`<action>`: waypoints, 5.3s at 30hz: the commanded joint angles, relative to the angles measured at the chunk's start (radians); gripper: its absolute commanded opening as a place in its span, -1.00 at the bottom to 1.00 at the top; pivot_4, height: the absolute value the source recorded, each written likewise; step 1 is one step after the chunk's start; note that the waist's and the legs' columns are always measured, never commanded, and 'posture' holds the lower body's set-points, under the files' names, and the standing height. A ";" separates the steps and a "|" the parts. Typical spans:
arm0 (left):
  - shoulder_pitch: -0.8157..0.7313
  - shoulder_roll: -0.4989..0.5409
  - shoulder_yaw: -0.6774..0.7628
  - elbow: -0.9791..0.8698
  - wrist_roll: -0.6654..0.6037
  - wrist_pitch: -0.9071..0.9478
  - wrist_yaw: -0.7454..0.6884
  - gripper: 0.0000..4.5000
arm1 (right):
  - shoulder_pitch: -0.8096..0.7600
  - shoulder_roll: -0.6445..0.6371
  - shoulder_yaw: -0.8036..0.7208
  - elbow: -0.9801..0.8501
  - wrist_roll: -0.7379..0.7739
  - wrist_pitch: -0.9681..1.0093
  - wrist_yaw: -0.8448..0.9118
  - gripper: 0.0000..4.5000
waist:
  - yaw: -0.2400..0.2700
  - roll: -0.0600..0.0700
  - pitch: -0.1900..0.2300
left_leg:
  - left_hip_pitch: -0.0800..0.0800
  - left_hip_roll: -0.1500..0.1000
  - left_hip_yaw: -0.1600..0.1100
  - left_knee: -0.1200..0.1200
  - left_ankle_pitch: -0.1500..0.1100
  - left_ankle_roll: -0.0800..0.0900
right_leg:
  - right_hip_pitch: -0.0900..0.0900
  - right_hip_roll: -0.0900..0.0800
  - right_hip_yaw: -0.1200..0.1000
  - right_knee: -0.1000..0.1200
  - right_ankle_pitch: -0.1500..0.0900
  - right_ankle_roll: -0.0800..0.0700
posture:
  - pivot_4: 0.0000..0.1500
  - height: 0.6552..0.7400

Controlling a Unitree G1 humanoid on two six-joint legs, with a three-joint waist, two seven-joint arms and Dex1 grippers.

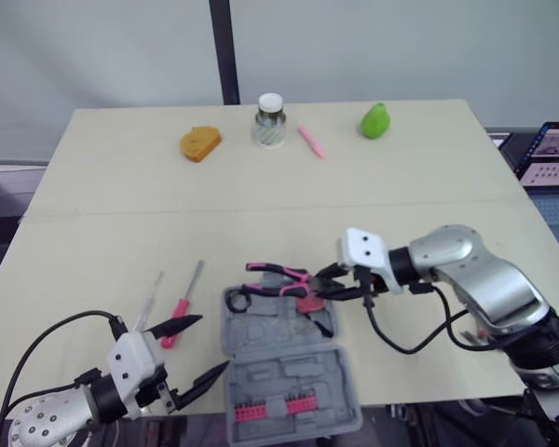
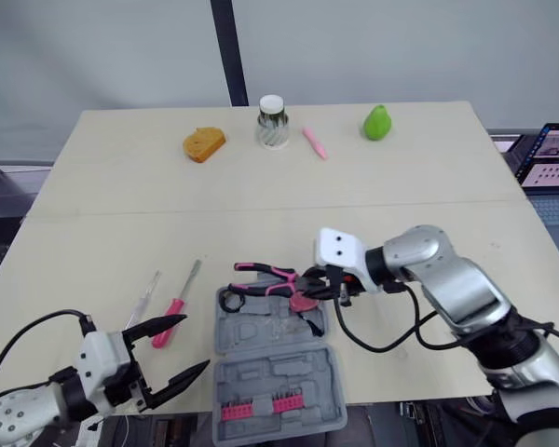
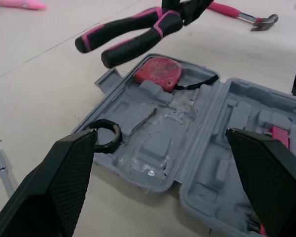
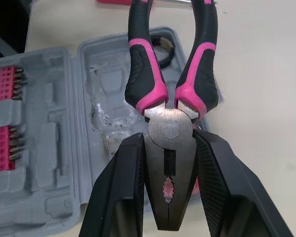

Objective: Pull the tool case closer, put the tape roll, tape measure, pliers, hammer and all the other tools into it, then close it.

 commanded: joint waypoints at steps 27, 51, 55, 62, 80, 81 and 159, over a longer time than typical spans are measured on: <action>0.127 -0.054 0.022 -0.059 -0.022 -0.043 0.043 1.00 | -0.106 0.115 0.268 -0.077 -0.233 0.082 0.033 -0.57 | -0.002 -0.001 0.000 | -0.001 0.000 0.001 0.003 -0.003 0.001 | -0.001 0.000 0.000 0.001 0.000 0.000 | 1.00 1.00; 0.118 -0.050 -0.004 -0.069 -0.014 -0.032 0.072 1.00 | -0.094 0.113 0.306 -0.052 -0.313 0.084 0.045 -0.57 | -0.003 -0.001 0.000 | -0.001 0.000 0.001 0.003 -0.003 0.001 | -0.001 0.000 0.000 0.004 0.000 0.000 | 1.00 1.00; 0.119 -0.048 -0.003 -0.071 -0.014 -0.030 0.075 1.00 | -0.083 0.118 0.312 -0.054 -0.318 0.083 0.041 -0.57 | -0.003 -0.001 0.000 | -0.001 0.000 0.001 0.003 -0.003 0.001 | -0.001 0.000 0.000 0.004 0.000 0.000 | 1.00 1.00; 0.114 -0.048 -0.002 -0.071 -0.016 -0.024 0.080 1.00 | -0.071 0.132 0.324 -0.045 -0.325 0.077 0.031 -0.57 | -0.003 -0.001 0.000 | -0.001 0.000 0.001 0.003 -0.003 0.001 | -0.001 0.000 0.000 0.004 0.000 0.000 | 1.00 1.00; 0.101 -0.044 -0.002 -0.066 -0.014 -0.023 0.085 1.00 | -0.089 0.147 0.245 -0.039 -0.275 0.089 0.050 0.47 | -0.003 -0.001 0.000 | -0.001 0.000 0.001 0.003 -0.003 0.001 | -0.001 0.001 0.000 0.004 0.000 0.000 | 1.00 1.00; 0.100 -0.044 0.000 -0.065 -0.015 -0.024 0.084 1.00 | -0.095 0.145 0.220 -0.045 -0.256 0.098 0.054 0.72 | -0.002 -0.001 0.000 | -0.001 0.000 0.001 0.004 -0.003 0.001 | -0.001 0.001 0.000 0.004 0.000 0.000 | 1.00 1.00; 0.128 -0.017 -0.010 -0.001 0.029 -0.096 0.032 1.00 | 0.140 0.362 0.241 0.432 -0.337 -0.376 -0.015 -0.99 | -0.005 -0.004 -0.012 | 0.003 0.010 0.007 0.013 -0.015 -0.002 | -0.001 0.004 0.001 0.008 -0.003 -0.005 | 1.00 1.00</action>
